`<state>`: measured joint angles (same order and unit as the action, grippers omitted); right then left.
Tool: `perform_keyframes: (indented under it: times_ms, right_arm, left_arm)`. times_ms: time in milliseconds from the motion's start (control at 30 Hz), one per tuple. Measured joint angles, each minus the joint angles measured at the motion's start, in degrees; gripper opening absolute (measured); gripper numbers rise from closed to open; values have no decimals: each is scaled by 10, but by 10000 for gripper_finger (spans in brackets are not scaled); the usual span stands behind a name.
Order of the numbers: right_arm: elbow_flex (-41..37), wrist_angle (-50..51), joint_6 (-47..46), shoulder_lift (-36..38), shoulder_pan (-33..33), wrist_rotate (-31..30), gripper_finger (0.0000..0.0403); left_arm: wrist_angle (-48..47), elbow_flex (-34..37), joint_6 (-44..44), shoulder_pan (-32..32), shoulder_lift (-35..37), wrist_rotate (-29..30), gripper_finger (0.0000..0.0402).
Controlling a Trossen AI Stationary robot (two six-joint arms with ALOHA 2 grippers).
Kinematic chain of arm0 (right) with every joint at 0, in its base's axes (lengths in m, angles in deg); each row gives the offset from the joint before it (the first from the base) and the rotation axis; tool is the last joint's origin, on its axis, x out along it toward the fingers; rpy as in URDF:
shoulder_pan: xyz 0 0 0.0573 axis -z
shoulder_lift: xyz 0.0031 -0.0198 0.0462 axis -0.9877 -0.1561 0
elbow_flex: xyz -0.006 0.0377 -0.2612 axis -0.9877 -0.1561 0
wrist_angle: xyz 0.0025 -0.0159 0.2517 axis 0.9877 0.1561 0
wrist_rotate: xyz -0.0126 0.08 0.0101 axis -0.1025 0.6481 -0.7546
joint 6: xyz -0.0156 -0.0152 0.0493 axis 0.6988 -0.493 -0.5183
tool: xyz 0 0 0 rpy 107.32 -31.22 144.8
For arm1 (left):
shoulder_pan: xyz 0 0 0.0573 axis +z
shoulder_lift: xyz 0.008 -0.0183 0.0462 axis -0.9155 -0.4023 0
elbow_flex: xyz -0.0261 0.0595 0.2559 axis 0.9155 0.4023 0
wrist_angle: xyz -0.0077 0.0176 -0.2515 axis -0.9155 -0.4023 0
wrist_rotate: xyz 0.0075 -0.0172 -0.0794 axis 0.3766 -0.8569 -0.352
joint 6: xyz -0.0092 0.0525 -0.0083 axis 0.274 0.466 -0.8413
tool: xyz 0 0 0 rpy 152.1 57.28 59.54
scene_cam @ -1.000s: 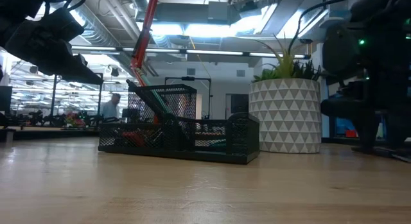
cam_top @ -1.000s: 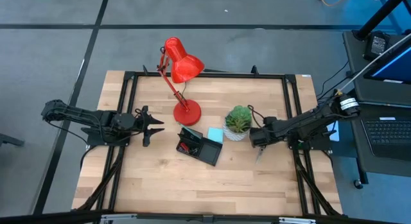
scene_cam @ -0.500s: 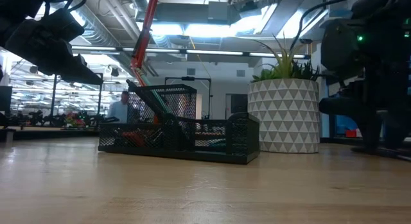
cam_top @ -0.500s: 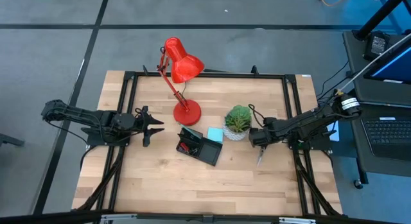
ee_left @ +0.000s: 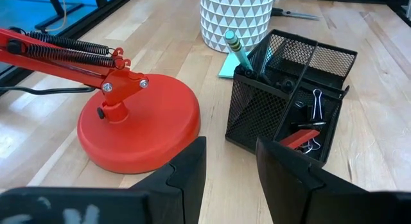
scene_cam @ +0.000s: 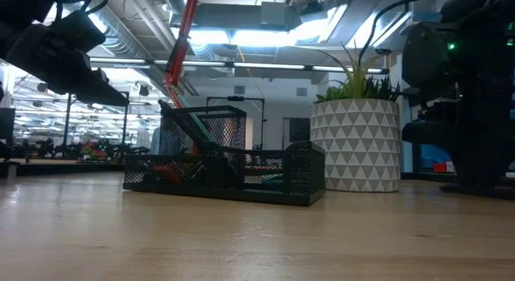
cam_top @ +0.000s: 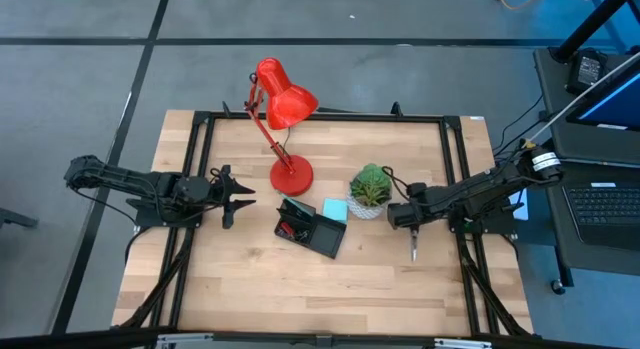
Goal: Pick and place office supplies into organizer
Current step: Put the black scissors into the black desk organizer
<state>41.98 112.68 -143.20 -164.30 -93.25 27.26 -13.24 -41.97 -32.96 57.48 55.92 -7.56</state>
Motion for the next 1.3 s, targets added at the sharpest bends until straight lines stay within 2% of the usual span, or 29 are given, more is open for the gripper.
perform_keyframes:
  times_ms: [233, 433, 667, 867, 1000, 1100, 1300]
  right_arm:
    - [26, 13, 54, -5, -11, 1, 75]
    - [56, 1, 79, -5, -42, 32, 75]
    - [106, -3, 78, -4, -95, 8, 75]
    - [180, -80, 127, -3, -130, -74, 75]
    - [229, -188, 256, -3, -135, -176, 76]
    - [254, -301, 400, -6, -122, -227, 76]
    - [305, -539, 707, -51, -78, -245, 77]
  left_arm:
    - [0, 0, -13, 0, 0, 0, 130]
    - [1, 0, -13, 0, 0, 0, 130]
    - [1, 0, -15, 0, 0, 0, 130]
    - [4, 0, -15, 0, 0, 0, 130]
    - [3, 0, -14, 0, 0, 0, 130]
    - [4, 0, -15, 0, 0, 0, 130]
    - [4, 0, -15, 0, 0, 0, 130]
